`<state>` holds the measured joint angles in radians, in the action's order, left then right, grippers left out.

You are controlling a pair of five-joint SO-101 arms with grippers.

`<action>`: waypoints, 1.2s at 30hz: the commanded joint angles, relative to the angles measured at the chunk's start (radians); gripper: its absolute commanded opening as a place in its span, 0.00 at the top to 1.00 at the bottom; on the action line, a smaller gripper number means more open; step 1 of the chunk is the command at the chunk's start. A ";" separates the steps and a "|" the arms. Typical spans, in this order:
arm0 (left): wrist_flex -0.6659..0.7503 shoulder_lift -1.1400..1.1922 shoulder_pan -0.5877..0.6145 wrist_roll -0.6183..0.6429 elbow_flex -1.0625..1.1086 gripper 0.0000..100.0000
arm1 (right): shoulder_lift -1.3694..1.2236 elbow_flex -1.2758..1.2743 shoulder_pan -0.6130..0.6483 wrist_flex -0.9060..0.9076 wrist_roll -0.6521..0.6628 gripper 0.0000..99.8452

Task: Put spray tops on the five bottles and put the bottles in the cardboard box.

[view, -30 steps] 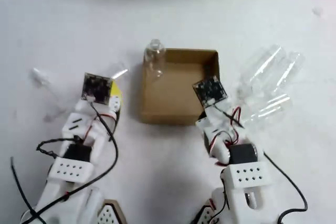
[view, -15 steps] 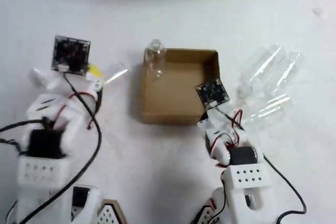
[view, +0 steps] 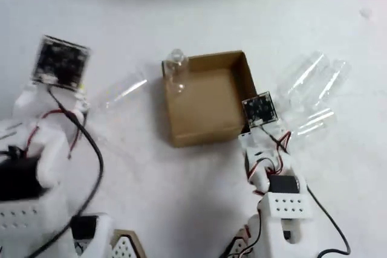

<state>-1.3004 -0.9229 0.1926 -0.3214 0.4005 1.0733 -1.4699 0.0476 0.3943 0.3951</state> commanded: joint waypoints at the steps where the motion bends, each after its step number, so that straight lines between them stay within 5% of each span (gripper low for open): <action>1: -0.032 0.259 0.059 0.040 -0.097 0.98 | 0.008 0.003 -0.019 -0.019 -0.008 0.98; 6: -0.242 0.476 0.058 0.176 -0.249 0.98 | 0.008 -0.011 -0.013 -0.025 -0.008 0.98; 13: -0.334 0.512 0.059 0.710 -0.333 0.97 | 0.008 -0.012 -0.012 -0.027 -0.008 0.98; 18: -0.262 0.513 0.067 0.841 -0.302 0.97 | 0.008 -0.012 -0.012 -0.025 -0.008 0.98; 23: -0.005 0.516 0.147 0.982 -0.066 0.97 | 0.008 -0.012 -0.012 -0.025 -0.008 0.98; 28: 0.123 0.513 0.142 0.988 0.064 0.97 | 0.008 -0.012 -0.012 -0.025 -0.008 0.98; 33: 0.063 0.512 0.122 1.215 0.055 0.76 | 0.008 -0.012 -0.012 -0.027 -0.002 0.98; 36: 0.075 0.515 0.107 1.238 0.077 0.68 | 0.008 -0.012 -0.012 -0.027 0.000 0.98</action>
<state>-1.2221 -0.4074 0.3261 0.8416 0.4695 1.0748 -1.4807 0.0476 0.3821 0.3936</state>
